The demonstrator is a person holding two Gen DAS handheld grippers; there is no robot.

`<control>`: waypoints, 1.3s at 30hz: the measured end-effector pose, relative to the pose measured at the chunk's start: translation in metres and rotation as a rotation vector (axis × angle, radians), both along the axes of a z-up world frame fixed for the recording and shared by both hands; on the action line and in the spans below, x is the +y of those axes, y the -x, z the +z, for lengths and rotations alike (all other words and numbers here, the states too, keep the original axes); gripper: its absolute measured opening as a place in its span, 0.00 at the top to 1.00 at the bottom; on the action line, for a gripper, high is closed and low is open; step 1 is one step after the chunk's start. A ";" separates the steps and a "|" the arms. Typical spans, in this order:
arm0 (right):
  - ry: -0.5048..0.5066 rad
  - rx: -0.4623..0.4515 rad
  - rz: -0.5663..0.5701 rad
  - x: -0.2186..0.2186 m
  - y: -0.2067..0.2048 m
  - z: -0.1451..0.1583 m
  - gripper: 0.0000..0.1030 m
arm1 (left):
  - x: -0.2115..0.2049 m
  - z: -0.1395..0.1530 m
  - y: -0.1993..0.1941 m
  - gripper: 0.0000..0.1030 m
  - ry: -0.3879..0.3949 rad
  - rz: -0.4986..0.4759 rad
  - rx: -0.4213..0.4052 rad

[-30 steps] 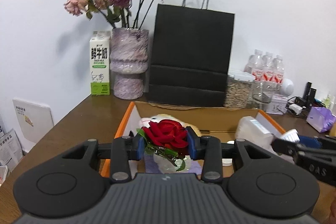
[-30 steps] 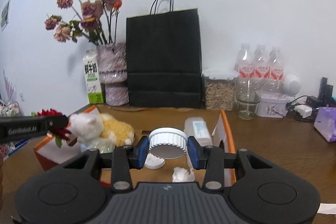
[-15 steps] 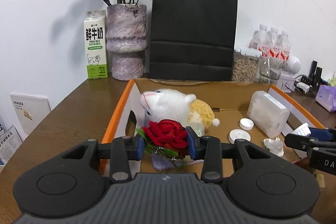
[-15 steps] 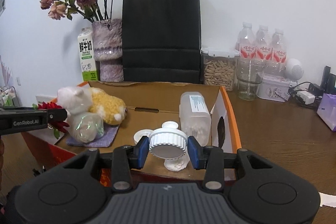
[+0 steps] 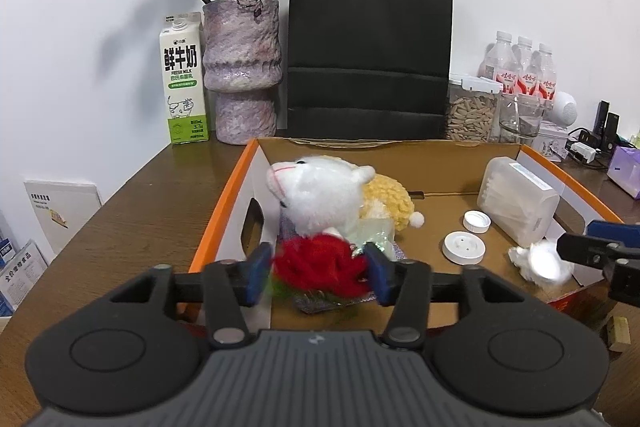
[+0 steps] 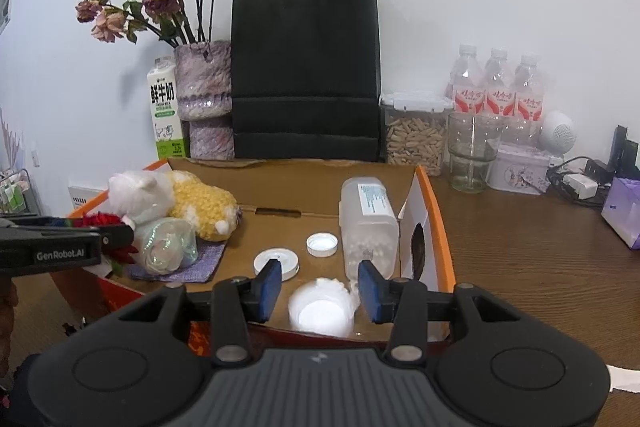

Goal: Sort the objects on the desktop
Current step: 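Carry the ribbed cap and red rose into the box while both tools open to release, then withdraw both open tools from the box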

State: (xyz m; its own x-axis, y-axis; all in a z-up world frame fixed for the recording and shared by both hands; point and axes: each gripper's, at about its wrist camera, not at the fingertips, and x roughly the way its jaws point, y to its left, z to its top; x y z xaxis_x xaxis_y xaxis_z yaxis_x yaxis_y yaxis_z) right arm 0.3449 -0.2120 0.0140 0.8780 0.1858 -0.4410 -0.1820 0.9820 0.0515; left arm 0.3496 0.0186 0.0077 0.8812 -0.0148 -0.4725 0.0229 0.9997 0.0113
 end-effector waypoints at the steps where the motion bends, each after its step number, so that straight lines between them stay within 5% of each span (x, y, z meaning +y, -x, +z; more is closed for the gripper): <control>1: -0.005 -0.009 -0.001 -0.001 0.001 0.002 0.39 | 0.000 0.001 0.001 0.31 -0.005 0.006 -0.006; 2: -0.010 -0.019 -0.005 -0.001 0.003 0.003 0.23 | -0.001 0.001 0.002 0.22 -0.008 0.010 -0.014; 5: -0.011 -0.058 -0.018 -0.001 0.009 0.008 0.03 | 0.000 0.005 0.007 0.00 0.003 0.008 -0.046; 6: -0.014 -0.065 -0.020 -0.001 0.011 0.009 0.01 | 0.001 0.006 0.008 0.00 0.013 -0.001 -0.054; 39: -0.006 -0.091 0.005 0.002 0.028 0.028 0.00 | -0.002 0.027 0.031 0.00 0.006 0.028 -0.140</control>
State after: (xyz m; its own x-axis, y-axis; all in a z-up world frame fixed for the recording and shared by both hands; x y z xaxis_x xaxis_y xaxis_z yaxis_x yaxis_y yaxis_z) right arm 0.3166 -0.2099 0.0422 0.9135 0.1923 -0.3586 -0.1906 0.9808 0.0406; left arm 0.3183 0.0171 0.0347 0.9388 0.0079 -0.3444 -0.0062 1.0000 0.0060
